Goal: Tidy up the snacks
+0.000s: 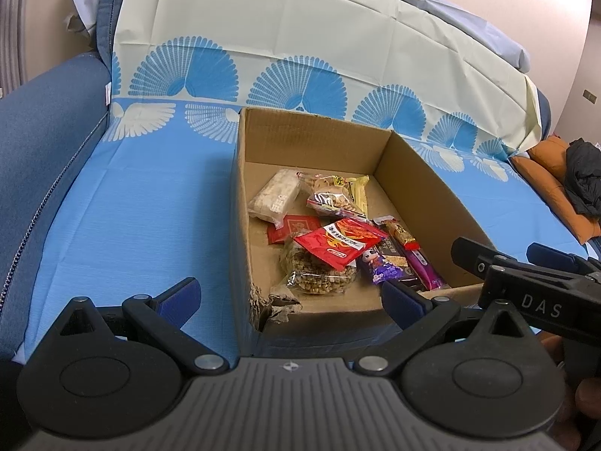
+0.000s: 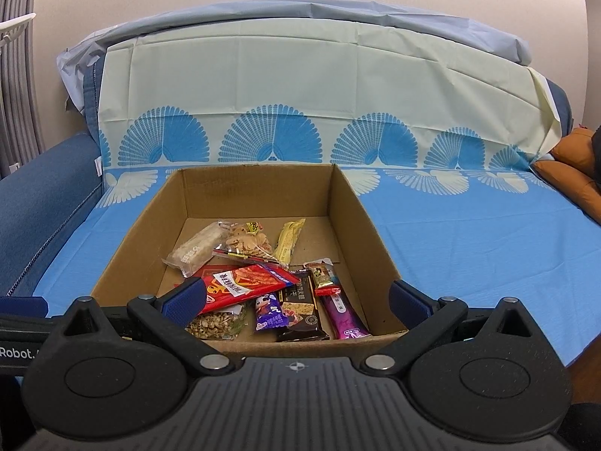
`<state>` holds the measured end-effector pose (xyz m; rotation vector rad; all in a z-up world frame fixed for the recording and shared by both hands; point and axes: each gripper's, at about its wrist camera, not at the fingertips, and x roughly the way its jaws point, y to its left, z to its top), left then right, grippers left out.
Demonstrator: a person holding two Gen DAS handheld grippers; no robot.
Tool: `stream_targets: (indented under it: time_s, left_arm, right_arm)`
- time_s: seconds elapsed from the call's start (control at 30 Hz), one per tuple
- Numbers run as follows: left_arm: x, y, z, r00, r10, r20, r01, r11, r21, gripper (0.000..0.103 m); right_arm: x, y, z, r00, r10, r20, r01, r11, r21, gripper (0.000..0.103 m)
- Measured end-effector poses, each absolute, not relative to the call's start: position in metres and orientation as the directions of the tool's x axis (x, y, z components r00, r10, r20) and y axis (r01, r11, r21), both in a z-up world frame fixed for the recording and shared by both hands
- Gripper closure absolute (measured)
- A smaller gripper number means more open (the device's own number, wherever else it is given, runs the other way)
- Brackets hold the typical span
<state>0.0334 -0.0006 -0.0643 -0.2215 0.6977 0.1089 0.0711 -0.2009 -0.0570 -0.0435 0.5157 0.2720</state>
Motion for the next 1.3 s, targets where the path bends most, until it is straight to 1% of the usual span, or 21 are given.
stream_targets:
  time_s: [1.3]
  left_arm:
    - [0.0344, -0.0044, -0.0695, 0.759, 0.020, -0.651, -0.172, 0.970, -0.171, 0.001]
  right_arm:
    - [0.0737, -0.2032, -0.0589, 0.834, 0.244, -0.496, -0.269, 0.963, 0.021, 0.001]
